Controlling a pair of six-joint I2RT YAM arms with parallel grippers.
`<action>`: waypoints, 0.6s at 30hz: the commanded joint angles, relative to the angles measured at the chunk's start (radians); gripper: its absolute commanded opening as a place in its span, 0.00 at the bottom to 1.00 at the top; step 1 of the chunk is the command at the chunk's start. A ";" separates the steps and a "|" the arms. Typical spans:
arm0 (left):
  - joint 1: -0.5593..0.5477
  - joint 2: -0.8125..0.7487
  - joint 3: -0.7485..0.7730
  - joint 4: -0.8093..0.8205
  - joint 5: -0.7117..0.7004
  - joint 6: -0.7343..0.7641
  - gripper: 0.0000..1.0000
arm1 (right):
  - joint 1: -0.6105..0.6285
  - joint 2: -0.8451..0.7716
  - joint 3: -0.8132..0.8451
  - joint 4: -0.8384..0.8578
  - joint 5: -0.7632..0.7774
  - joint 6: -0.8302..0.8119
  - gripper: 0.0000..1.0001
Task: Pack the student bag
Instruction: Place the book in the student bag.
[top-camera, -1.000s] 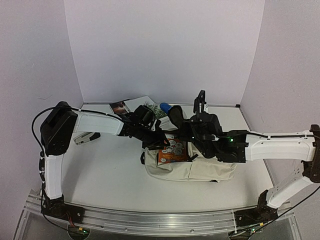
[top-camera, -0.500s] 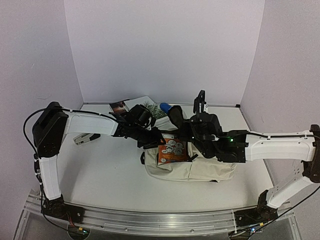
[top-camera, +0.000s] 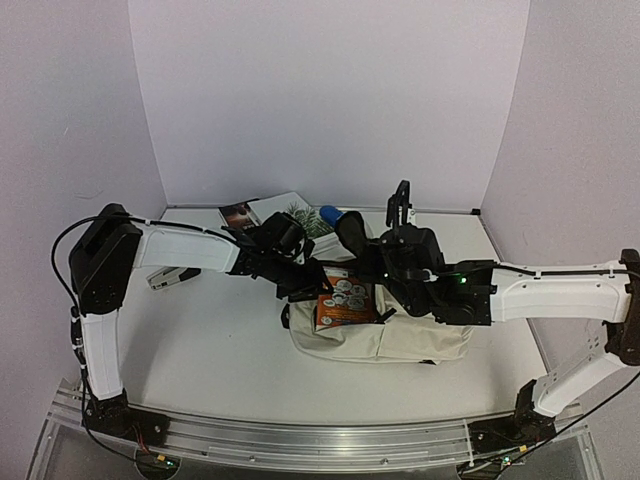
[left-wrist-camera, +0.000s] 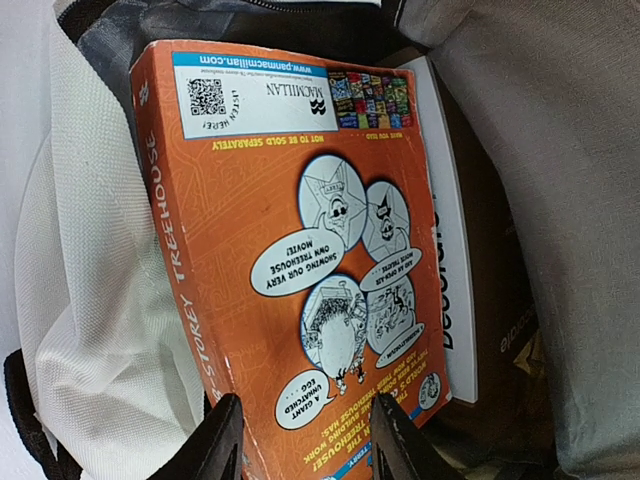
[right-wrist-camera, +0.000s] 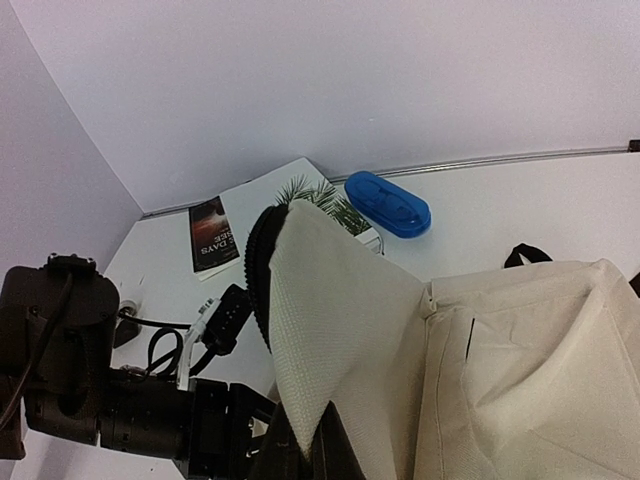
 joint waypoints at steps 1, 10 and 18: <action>0.001 0.011 0.033 -0.001 -0.001 -0.011 0.43 | 0.000 -0.029 0.030 0.052 0.016 0.006 0.00; 0.000 0.018 0.023 -0.009 -0.017 -0.009 0.43 | 0.000 -0.026 0.033 0.053 0.011 0.004 0.00; -0.007 0.066 0.082 -0.008 0.038 0.009 0.42 | -0.001 -0.024 0.034 0.053 0.008 0.005 0.00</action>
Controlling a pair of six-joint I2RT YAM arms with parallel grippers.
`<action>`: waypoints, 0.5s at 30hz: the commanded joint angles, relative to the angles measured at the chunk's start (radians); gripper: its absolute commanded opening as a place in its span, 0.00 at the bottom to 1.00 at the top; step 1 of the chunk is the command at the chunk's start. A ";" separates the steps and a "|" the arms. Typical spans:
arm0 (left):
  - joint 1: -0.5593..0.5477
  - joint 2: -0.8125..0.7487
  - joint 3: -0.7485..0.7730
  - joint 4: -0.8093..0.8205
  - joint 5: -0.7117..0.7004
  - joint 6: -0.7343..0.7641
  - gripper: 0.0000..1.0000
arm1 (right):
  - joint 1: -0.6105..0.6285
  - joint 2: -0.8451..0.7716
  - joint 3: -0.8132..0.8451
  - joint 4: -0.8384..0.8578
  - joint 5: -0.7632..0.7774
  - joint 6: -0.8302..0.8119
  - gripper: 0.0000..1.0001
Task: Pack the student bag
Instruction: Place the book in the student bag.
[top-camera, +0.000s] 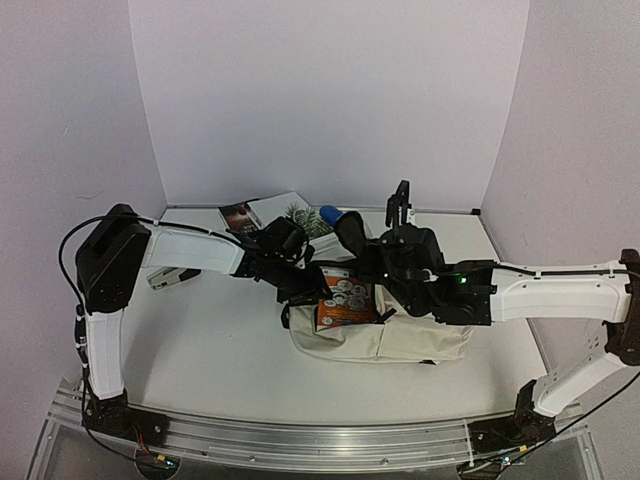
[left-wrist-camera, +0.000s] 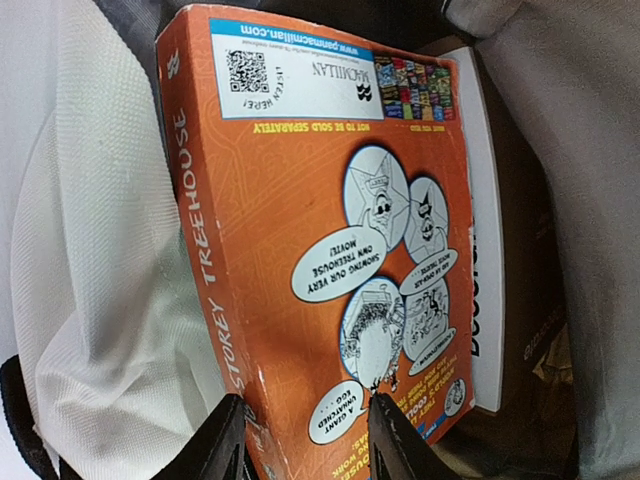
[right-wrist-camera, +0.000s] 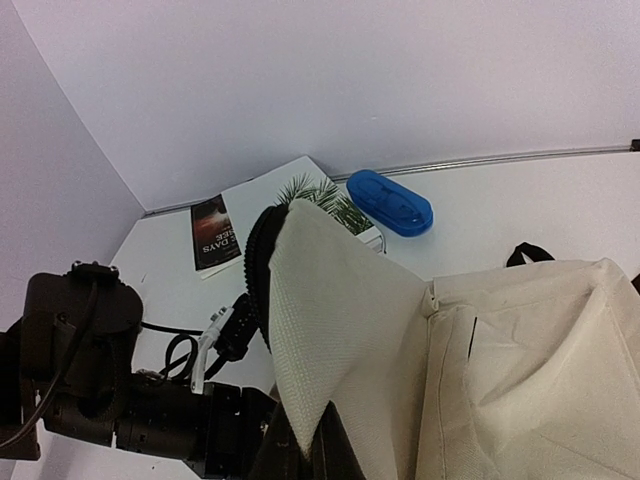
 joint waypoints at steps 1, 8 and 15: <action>-0.009 0.038 0.083 0.006 0.043 0.024 0.42 | 0.000 -0.022 0.034 0.052 0.013 0.005 0.00; -0.038 0.083 0.159 0.020 0.068 0.039 0.41 | 0.000 -0.013 0.038 0.053 0.005 0.005 0.00; -0.038 0.042 0.140 -0.025 -0.009 0.066 0.41 | 0.000 -0.008 0.037 0.052 0.005 0.005 0.00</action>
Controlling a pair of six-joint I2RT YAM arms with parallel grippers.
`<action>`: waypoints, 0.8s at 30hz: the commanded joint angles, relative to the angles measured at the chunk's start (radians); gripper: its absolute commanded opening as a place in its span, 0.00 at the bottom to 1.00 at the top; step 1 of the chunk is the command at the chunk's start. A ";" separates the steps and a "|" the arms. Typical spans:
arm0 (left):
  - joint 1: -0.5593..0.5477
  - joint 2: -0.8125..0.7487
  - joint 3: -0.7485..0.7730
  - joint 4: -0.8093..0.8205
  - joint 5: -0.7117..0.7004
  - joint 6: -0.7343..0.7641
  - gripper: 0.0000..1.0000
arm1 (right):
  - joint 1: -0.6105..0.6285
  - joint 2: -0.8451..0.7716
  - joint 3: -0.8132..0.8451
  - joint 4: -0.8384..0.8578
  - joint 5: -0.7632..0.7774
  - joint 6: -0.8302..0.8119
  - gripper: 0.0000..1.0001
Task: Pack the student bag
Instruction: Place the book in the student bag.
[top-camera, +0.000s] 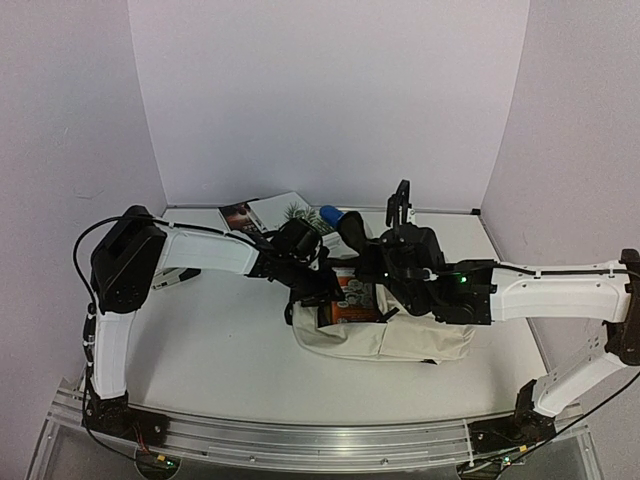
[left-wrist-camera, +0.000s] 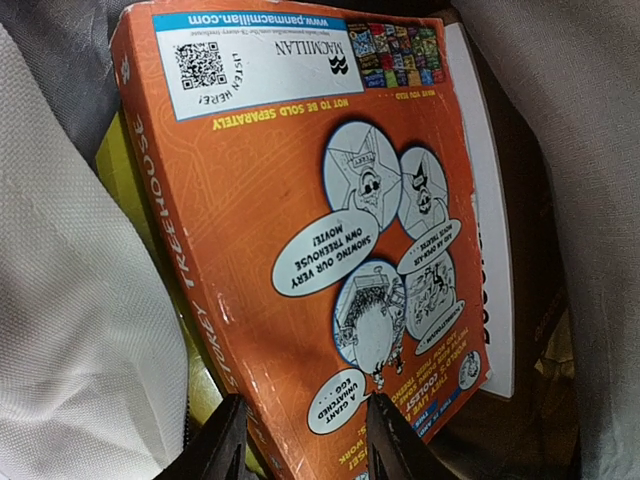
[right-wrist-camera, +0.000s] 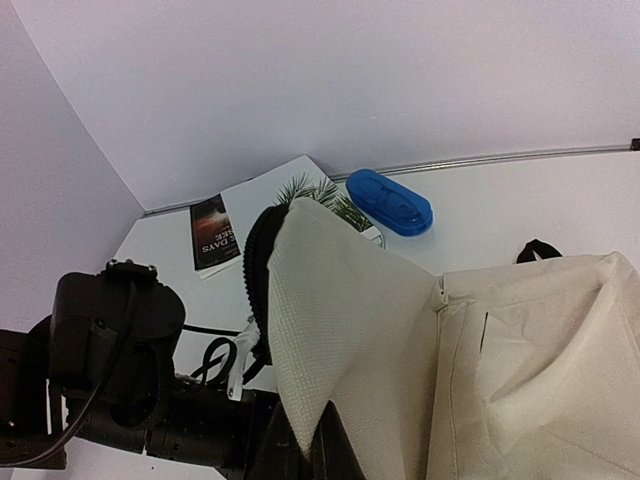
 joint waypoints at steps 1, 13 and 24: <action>-0.007 -0.060 0.028 -0.022 -0.059 0.050 0.41 | 0.000 -0.010 0.036 0.052 0.012 0.005 0.00; -0.007 -0.161 -0.015 -0.154 -0.228 0.151 0.42 | 0.000 -0.008 0.034 0.053 0.012 0.008 0.00; -0.007 -0.078 0.014 -0.189 -0.168 0.134 0.34 | 0.001 -0.012 0.033 0.052 0.012 0.007 0.00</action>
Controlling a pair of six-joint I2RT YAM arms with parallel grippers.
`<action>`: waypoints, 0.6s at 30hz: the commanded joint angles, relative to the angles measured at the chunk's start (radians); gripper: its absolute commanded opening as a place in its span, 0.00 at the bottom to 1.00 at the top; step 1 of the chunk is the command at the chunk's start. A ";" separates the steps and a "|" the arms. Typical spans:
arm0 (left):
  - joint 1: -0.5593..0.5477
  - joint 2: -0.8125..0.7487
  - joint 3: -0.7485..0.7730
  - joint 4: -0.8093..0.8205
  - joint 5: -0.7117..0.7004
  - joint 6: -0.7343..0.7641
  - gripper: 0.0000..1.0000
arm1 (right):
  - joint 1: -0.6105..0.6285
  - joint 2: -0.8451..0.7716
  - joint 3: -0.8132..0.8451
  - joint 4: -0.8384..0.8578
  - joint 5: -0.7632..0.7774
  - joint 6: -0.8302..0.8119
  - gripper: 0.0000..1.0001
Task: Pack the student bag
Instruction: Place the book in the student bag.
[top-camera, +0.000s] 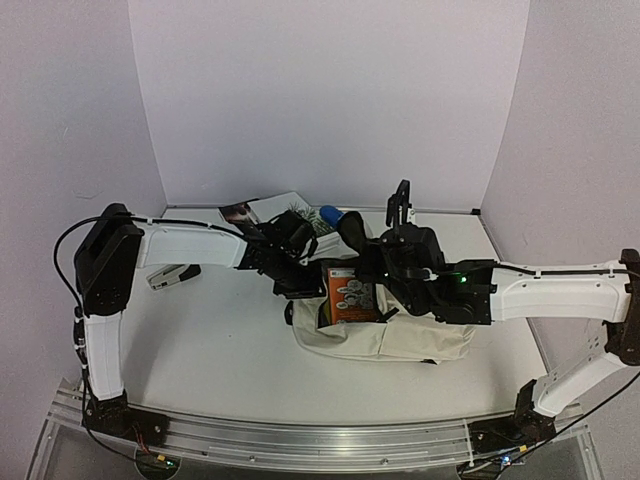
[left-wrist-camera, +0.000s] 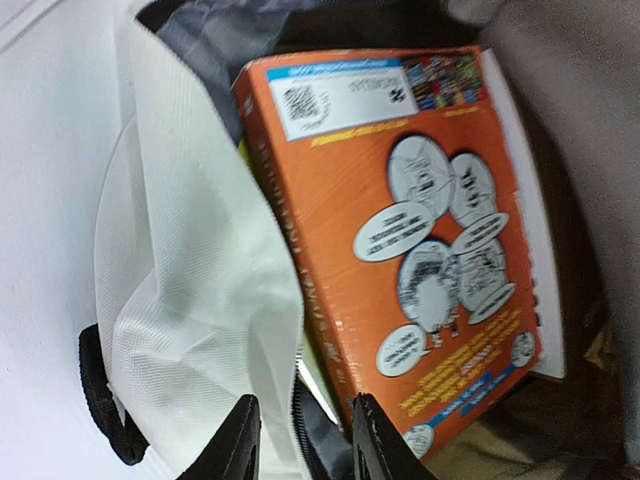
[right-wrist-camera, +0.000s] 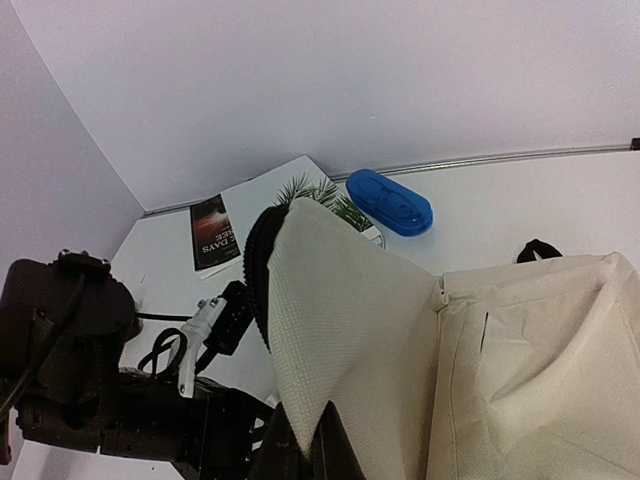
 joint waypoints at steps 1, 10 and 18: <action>-0.005 0.030 0.034 -0.028 0.025 0.008 0.35 | 0.001 -0.011 0.035 0.052 0.012 0.004 0.00; -0.006 0.085 0.066 -0.072 0.028 0.038 0.37 | 0.000 -0.007 0.038 0.053 0.012 0.003 0.00; -0.006 0.105 0.065 -0.061 0.030 0.033 0.18 | 0.001 -0.007 0.041 0.053 0.014 0.003 0.00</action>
